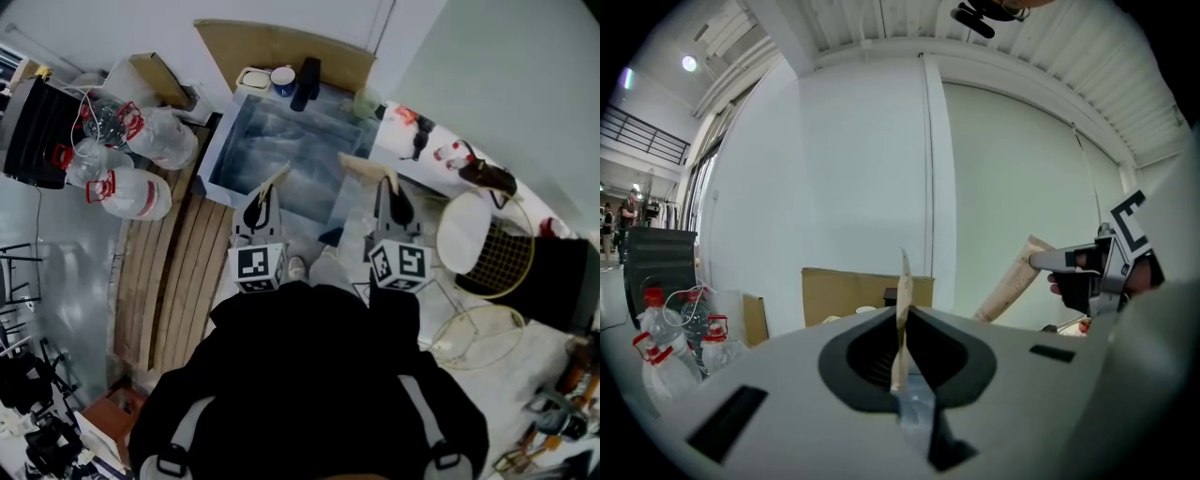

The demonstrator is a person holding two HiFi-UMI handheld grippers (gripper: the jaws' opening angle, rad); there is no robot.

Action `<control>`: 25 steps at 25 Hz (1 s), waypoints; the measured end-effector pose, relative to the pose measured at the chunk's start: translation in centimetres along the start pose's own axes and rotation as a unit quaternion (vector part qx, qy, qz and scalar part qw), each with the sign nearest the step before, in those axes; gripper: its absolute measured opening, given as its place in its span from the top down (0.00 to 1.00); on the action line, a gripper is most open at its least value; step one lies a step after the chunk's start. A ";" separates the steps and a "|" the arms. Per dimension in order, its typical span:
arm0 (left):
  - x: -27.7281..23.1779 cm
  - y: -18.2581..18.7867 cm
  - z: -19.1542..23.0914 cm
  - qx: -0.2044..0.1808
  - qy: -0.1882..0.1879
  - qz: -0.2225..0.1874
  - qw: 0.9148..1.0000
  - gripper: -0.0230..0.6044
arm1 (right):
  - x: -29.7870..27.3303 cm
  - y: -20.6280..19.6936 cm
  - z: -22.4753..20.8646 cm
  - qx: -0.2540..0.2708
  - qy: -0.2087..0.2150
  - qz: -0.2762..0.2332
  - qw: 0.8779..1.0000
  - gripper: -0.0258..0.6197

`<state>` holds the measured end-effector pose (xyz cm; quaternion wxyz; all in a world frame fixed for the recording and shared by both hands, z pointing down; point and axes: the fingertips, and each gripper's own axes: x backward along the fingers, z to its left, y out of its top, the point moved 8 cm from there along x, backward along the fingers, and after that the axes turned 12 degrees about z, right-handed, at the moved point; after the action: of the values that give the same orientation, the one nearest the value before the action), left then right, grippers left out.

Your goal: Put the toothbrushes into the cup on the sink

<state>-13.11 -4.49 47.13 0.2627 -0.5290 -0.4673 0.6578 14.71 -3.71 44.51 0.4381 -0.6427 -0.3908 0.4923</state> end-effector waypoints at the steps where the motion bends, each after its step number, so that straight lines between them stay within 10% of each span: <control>1: -0.4 0.3 -0.1 0.000 0.003 -0.001 1.000 0.93 | -0.4 0.2 -0.3 -0.001 0.002 -0.001 1.000 0.91; 25: -7.1 6.3 2.5 0.001 0.038 -0.025 0.999 0.93 | -5.6 2.0 -3.1 -0.003 0.013 0.002 1.000 0.91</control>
<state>-12.44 -13.93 44.72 0.2967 -0.5415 -0.4693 0.6312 16.67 -10.11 44.60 0.4403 -0.6513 -0.3850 0.4835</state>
